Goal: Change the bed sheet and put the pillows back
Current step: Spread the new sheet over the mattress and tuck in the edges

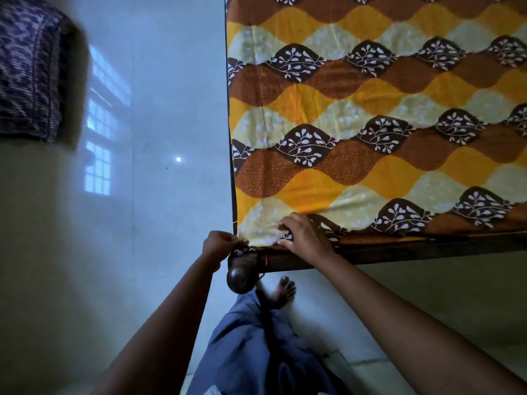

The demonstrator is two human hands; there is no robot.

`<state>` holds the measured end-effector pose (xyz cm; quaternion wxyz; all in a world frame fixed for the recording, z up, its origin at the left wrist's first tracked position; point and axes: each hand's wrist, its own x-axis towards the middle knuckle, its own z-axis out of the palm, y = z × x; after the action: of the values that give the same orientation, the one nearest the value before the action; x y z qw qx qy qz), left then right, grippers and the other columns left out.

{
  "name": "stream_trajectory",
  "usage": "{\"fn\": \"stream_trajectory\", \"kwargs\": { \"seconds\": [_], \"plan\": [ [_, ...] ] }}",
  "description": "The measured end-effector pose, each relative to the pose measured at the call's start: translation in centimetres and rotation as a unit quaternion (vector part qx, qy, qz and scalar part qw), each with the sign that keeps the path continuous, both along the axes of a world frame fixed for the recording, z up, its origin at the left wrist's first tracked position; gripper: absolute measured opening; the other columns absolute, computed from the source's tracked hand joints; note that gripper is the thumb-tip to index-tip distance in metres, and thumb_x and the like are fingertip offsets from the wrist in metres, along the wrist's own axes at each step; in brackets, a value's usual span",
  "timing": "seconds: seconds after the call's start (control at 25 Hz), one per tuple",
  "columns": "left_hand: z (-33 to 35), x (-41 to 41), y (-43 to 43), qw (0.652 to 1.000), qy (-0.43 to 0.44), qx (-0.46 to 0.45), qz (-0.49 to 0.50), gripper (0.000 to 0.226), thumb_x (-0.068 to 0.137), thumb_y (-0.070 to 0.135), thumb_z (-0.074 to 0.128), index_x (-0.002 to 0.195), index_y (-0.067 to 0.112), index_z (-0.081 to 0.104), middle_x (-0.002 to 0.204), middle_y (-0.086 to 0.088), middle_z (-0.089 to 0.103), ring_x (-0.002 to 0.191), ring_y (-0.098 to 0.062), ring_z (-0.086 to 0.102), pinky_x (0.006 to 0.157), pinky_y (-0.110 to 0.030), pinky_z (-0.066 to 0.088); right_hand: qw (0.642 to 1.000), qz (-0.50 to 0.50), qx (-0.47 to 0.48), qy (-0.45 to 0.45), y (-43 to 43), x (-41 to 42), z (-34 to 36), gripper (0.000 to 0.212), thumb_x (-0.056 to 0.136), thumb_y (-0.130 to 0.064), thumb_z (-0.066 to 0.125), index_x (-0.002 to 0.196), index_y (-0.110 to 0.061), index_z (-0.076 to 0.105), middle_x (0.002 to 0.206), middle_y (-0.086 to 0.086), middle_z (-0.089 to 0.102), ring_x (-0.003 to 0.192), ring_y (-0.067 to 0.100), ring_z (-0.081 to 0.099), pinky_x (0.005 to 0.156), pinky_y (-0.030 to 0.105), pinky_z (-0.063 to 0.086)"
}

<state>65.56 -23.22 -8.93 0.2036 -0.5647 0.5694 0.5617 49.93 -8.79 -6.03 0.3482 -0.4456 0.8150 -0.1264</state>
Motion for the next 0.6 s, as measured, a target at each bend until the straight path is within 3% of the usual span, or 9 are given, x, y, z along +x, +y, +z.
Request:
{"fn": "stream_trajectory", "kwargs": {
  "seconds": [0.12,0.24,0.32,0.44,0.6],
  "plan": [
    [0.9,-0.6,-0.3,0.997,-0.008,-0.043,-0.064,0.028,0.076,0.03,0.076,0.074,0.003,0.07,0.066,-0.006,0.064,0.057,-0.013,0.049,0.052,-0.026,0.035,0.996,-0.079,-0.029,-0.028,0.4,-0.1,1.0,0.023,0.084,-0.009,0.064,0.107,-0.004,0.064,0.11,0.012,0.059,0.101,0.026,0.057,0.084,0.031,0.046],
    [3.6,-2.0,-1.6,0.969,-0.019,-0.164,-0.186,0.026,0.083,0.032,0.067,0.097,0.01,0.067,0.098,-0.009,0.069,0.092,-0.025,0.061,0.073,-0.03,0.045,0.986,-0.158,-0.057,-0.017,1.7,-1.0,2.4,0.021,0.085,-0.007,0.063,0.106,-0.007,0.066,0.109,0.01,0.061,0.098,0.023,0.059,0.083,0.029,0.048],
    [5.8,-3.7,-0.9,0.942,0.07,-0.243,-0.221,0.025,0.084,0.03,0.066,0.102,0.012,0.065,0.098,-0.007,0.067,0.094,-0.024,0.061,0.073,-0.027,0.043,0.979,-0.189,-0.074,-0.014,3.4,-2.2,3.3,0.022,0.083,-0.005,0.064,0.105,-0.009,0.067,0.107,0.008,0.062,0.095,0.021,0.061,0.083,0.035,0.053],
    [7.7,-7.6,3.7,0.889,0.193,-0.24,-0.339,0.027,0.088,0.027,0.061,0.111,0.013,0.063,0.105,-0.008,0.064,0.098,-0.024,0.059,0.076,-0.029,0.044,0.976,-0.212,-0.056,0.002,6.7,-4.8,4.1,0.024,0.082,-0.003,0.065,0.106,-0.008,0.067,0.108,0.009,0.062,0.095,0.02,0.062,0.084,0.034,0.053],
    [6.3,-12.6,9.0,0.829,0.215,-0.274,-0.437,0.031,0.09,0.032,0.056,0.121,0.03,0.06,0.12,-0.002,0.057,0.11,-0.022,0.048,0.086,-0.035,0.043,0.977,-0.208,-0.011,0.053,11.6,-10.0,4.5,0.029,0.083,-0.002,0.065,0.111,-0.008,0.065,0.115,0.011,0.062,0.104,0.024,0.059,0.084,0.027,0.046]
  ]
}}
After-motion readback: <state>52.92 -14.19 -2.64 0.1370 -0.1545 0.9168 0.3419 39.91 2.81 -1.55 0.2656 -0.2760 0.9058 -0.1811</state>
